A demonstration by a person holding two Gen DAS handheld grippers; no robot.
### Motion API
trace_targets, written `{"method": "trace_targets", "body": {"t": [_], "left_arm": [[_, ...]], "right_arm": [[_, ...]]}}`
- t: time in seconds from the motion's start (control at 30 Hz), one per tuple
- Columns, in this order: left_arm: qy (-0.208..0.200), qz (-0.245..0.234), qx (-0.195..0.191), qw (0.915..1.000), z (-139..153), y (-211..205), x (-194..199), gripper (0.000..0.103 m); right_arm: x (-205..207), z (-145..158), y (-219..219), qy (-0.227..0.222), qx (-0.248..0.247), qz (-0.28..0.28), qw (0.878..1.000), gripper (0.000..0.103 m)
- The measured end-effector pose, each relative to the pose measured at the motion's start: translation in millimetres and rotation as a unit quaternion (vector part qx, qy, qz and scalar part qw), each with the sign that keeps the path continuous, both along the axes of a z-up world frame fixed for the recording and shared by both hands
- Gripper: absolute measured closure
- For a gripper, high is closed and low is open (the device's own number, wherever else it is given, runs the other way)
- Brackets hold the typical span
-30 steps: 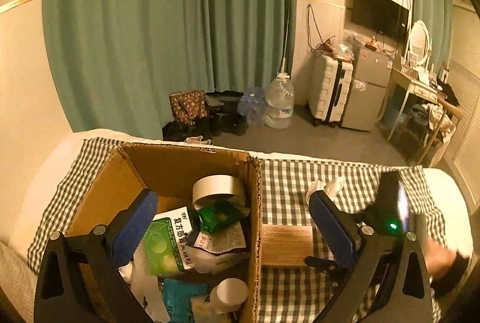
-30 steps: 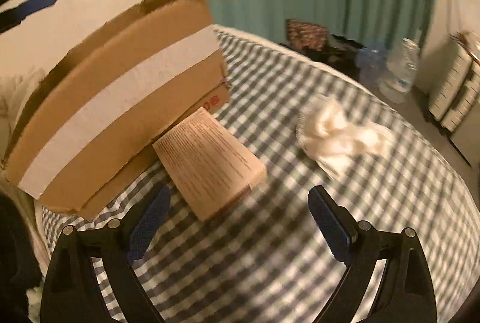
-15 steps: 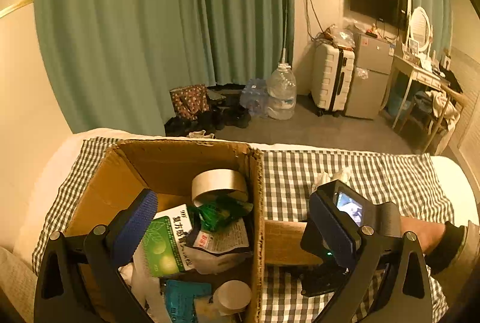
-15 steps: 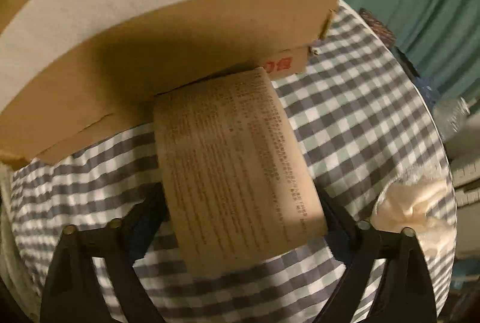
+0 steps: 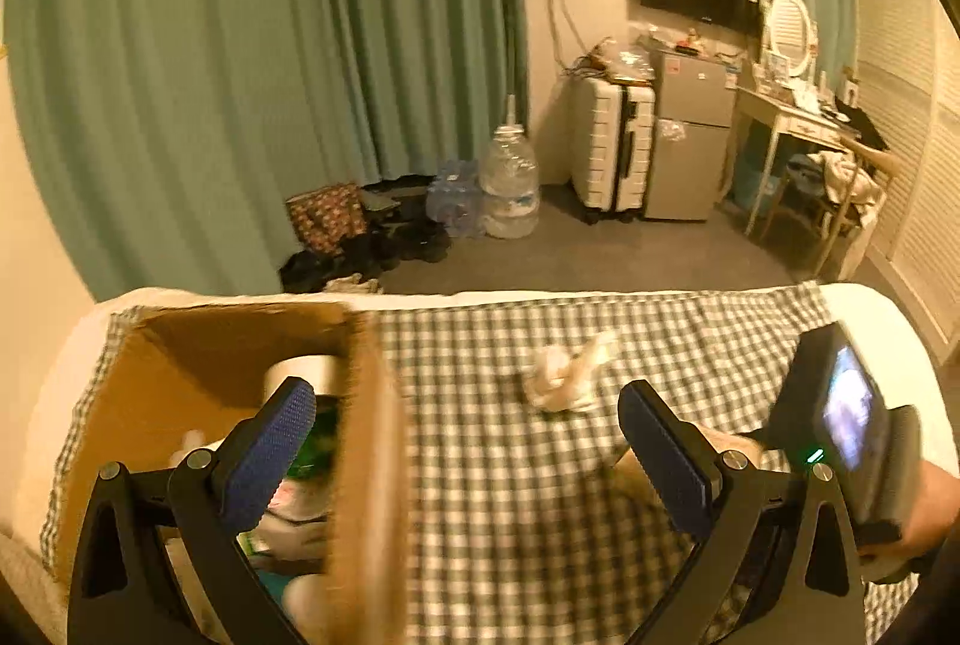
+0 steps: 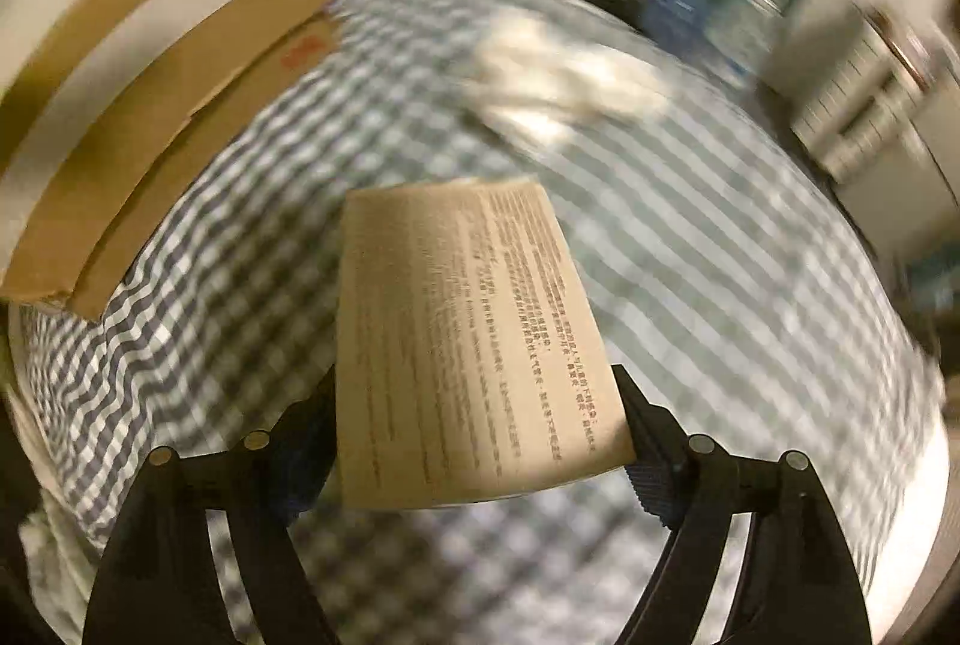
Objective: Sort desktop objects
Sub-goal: 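Grasp the tan printed paper box with the right gripper and lift it, then grasp the white lace cloth with the left gripper while the right holds the paper box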
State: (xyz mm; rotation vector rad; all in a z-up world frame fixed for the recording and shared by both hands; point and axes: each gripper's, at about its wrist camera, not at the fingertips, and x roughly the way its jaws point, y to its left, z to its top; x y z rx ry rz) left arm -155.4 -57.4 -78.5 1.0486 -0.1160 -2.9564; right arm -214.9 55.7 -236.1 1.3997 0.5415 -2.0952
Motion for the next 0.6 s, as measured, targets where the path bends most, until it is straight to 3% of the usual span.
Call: {"method": "trace_targets", "body": {"t": [0.23,0.33,0.6], "left_arm": [[-0.023,-0.013,-0.004,0.9996,-20,38,-29,0.0],[-0.048,-0.006,0.007,0.9988,-41,49,-53,0.0],[-0.115,0.051,0.01,0.9921,-112,53,-106,0.0]], "right_arm": [[6,31,95,0.01,-0.052,-0.125,0.991,0.024],[-22,42,105,0.023,-0.068,-0.152,0.986,0.024],[-40,51,124,0.044,-0.114,-0.185,0.975,0.024]]}}
